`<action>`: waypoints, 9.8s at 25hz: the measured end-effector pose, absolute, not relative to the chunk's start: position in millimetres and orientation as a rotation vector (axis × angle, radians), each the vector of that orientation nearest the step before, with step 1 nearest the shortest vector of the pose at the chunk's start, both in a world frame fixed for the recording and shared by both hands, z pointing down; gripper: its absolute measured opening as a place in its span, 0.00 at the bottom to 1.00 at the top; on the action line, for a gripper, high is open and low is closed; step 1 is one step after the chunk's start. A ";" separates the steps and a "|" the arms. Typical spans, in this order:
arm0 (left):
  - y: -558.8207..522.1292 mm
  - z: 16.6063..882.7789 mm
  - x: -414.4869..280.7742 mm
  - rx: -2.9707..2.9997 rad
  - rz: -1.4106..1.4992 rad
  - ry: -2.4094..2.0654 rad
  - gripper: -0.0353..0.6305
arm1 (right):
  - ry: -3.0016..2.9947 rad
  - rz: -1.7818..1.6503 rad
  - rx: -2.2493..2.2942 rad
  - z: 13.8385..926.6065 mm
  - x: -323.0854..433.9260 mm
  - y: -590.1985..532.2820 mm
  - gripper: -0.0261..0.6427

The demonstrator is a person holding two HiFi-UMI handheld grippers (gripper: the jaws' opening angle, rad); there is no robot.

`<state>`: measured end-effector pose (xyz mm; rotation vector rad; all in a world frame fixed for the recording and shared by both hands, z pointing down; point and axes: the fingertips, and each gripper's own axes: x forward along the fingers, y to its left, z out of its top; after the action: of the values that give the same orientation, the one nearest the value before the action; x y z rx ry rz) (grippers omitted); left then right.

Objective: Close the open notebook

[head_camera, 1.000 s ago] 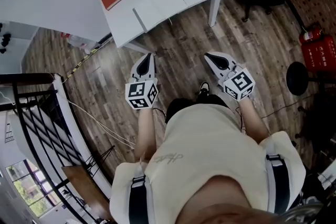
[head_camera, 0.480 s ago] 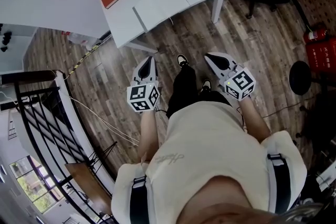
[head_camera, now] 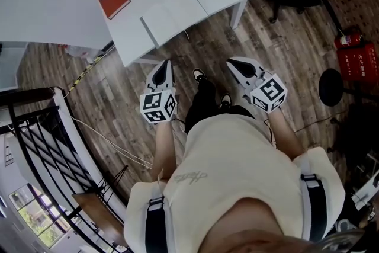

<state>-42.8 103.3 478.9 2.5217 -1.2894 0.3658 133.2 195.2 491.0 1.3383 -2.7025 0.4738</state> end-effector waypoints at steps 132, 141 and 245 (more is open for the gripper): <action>-35.5 751.2 -135.8 1.613 0.170 -1.096 0.09 | -2.619 0.279 0.599 521.9 13.1 -108.7 0.05; -32.5 748.4 -132.0 1.620 0.031 -0.920 0.09 | -2.584 0.290 0.624 529.0 8.5 -104.2 0.05; -42.3 641.2 140.0 2.094 0.604 -0.880 0.09 | -2.672 0.495 1.073 530.3 240.3 -64.7 0.05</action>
<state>140.0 -42.3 641.2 2.0941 -0.8805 0.6043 240.3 -64.7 530.3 1.0726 -2.6717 0.4953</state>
